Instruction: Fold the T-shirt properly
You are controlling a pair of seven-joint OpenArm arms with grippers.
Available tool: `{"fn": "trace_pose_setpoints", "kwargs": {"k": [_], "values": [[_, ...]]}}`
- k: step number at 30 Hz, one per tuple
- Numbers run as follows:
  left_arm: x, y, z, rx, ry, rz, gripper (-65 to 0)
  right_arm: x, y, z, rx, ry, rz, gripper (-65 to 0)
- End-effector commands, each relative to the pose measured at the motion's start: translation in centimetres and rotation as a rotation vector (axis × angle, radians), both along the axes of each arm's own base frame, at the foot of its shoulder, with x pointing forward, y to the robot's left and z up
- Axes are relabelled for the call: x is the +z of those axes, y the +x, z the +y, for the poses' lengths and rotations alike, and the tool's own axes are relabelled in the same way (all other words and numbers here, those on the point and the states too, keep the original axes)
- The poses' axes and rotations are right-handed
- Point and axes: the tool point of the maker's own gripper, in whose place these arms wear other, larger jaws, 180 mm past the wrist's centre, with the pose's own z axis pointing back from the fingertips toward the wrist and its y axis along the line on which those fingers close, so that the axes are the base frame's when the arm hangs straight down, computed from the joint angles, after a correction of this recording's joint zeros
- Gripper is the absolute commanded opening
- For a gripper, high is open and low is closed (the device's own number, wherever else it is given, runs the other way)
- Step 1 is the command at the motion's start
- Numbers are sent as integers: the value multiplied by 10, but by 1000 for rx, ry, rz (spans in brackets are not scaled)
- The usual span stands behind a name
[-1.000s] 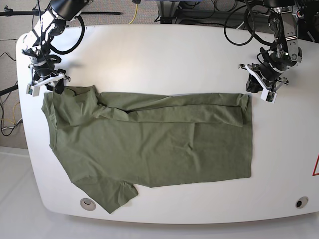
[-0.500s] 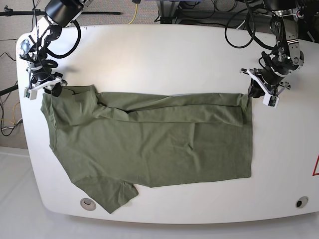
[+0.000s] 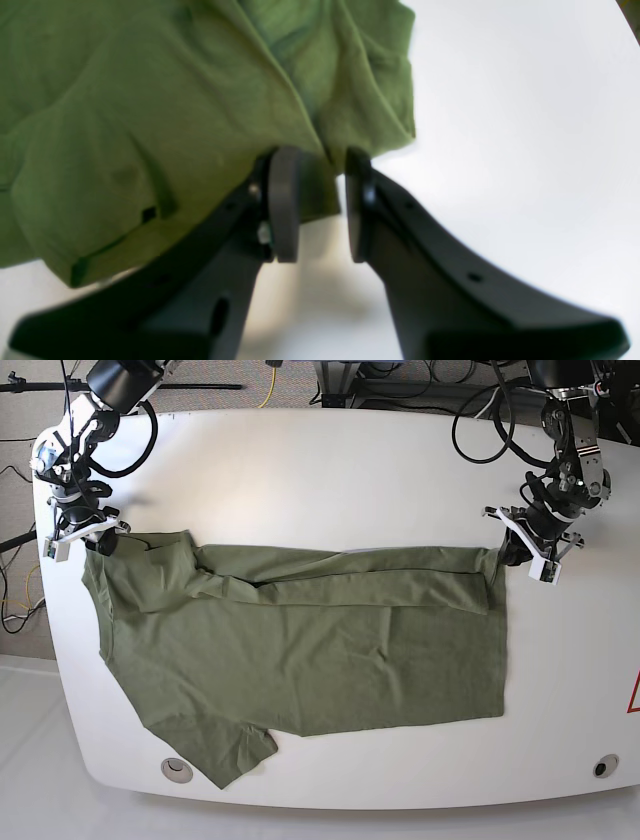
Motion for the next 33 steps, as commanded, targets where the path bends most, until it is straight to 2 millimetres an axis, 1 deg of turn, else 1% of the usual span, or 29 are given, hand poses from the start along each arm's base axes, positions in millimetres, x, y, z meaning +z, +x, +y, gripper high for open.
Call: {"fn": "trace_pose_setpoints", "kwargs": {"k": [1, 5, 8, 14, 18, 20, 24, 30, 33], "values": [[11, 5, 3, -2, 2, -40, -650, 15, 11, -2, 6, -15, -53, -492], [10, 4, 3, -1, 3, -39, -650, 13, 12, 0, 6, -9, -51, -485], [9, 2, 3, -2, 5, -32, -623, 11, 14, -1, 3, -5, -50, -481], [9, 1, 4, 0, 7, -30, -599, 10, 16, 1, 8, -5, -48, -479], [6, -3, 3, 2, 3, -24, -525, 9, 16, 1, 14, -11, -40, -487], [5, -4, 3, 2, 3, -21, -502, 8, 15, 1, 16, -13, -36, -488], [3, -5, 4, 4, 3, -15, -475, 7, 15, 0, 17, -11, -34, -490], [6, -2, 4, 10, -3, -33, -535, 4, 11, 1, 25, 4, -29, -491], [5, -3, 3, 8, -4, -30, -546, 4, 12, 2, 34, 2, -30, -490]]}}
